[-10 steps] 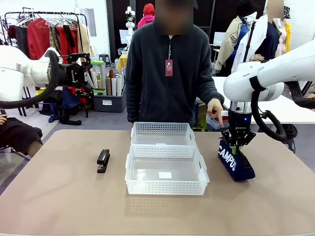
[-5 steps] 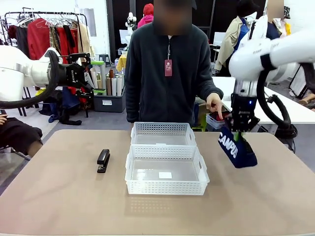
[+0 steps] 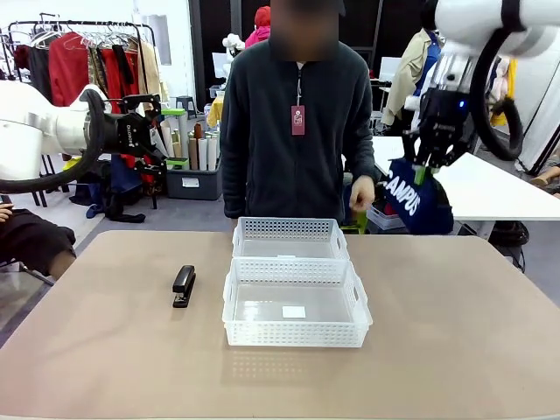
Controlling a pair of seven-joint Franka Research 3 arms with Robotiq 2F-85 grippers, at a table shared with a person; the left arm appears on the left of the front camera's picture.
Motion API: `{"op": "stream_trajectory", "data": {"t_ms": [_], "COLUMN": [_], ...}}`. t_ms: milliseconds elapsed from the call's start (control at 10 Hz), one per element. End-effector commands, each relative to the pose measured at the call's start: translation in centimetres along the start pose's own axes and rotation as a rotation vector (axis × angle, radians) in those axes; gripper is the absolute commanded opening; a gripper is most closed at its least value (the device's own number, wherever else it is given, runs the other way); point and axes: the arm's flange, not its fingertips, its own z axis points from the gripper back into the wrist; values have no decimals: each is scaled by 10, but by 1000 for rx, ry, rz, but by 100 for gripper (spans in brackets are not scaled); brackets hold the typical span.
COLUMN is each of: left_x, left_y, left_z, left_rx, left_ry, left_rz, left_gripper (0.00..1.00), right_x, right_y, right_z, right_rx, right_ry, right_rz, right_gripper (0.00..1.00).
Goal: Distribute items into two baskets.
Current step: Pick up the Pencil pouch that the person points to.
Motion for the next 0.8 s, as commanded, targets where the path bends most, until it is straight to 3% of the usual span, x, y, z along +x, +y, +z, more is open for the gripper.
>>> {"op": "stream_trajectory", "data": {"t_ms": [0,400,700], "left_x": [-1,-1,-1], "left_y": [-1,-1,-1], "left_z": [1,1,1], "left_rx": [-2,-2,-2], "left_ry": [-2,-2,-2], "left_rz": [-1,-1,-1], "left_gripper": [100,100,100], "right_x": [13,2,-8], "right_y": [3,19,17], "right_z": [31,106,130], "right_rx": [50,72,75], "right_ry": [25,-21,-87], "right_rz": [-37,-2,-43], "right_gripper": [0,0,0]}}
